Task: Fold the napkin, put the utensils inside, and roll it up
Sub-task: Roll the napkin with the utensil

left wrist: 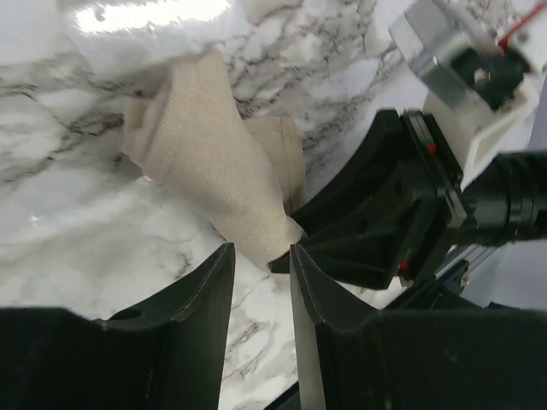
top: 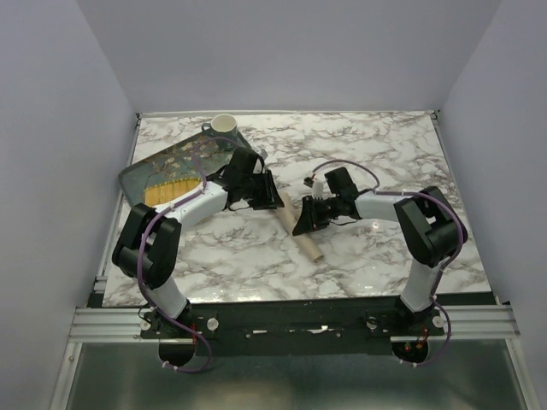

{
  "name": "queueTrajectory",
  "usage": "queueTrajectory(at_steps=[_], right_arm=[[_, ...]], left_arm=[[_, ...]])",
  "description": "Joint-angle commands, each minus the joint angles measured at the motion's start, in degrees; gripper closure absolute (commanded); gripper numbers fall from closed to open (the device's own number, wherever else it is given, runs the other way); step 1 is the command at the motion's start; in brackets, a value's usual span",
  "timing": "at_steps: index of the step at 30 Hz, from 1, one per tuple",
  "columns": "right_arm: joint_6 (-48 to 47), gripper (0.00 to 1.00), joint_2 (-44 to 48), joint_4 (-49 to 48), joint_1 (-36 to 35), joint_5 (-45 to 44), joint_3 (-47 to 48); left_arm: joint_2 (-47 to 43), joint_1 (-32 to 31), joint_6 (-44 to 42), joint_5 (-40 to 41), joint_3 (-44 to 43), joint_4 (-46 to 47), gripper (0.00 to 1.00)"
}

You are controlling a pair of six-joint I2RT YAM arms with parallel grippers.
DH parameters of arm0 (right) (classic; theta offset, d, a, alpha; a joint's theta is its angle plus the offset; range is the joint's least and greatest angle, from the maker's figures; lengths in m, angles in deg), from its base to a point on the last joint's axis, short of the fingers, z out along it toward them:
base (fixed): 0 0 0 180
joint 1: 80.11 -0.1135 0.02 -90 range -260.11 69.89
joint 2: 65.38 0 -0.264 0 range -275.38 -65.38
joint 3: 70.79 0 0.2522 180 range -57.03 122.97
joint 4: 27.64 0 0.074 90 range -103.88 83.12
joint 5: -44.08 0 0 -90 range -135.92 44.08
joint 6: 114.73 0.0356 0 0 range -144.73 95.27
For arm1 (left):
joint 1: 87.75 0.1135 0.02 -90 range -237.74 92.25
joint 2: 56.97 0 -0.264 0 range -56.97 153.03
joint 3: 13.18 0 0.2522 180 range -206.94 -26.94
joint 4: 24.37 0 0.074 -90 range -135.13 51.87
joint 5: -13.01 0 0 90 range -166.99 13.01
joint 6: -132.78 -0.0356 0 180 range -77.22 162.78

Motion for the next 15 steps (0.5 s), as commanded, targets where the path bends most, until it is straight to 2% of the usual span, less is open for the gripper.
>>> queueTrajectory(at_steps=[1, 6, 15], right_arm=[[1.9, 0.68, -4.7, -3.2, 4.0, 7.1, -4.7], [2.6, 0.67, -6.6, -3.9, 6.3, 7.4, -5.3], [2.9, 0.60, -5.1, -3.2, 7.4, 3.1, -5.4]], left_arm=[[0.2, -3.8, 0.9, -1.6, 1.6, 2.1, 0.60], [2.4, -6.8, 2.0, -0.1, 1.2, 3.4, 0.59], [6.6, -7.1, 3.5, 1.1, 0.8, 6.8, 0.60]])
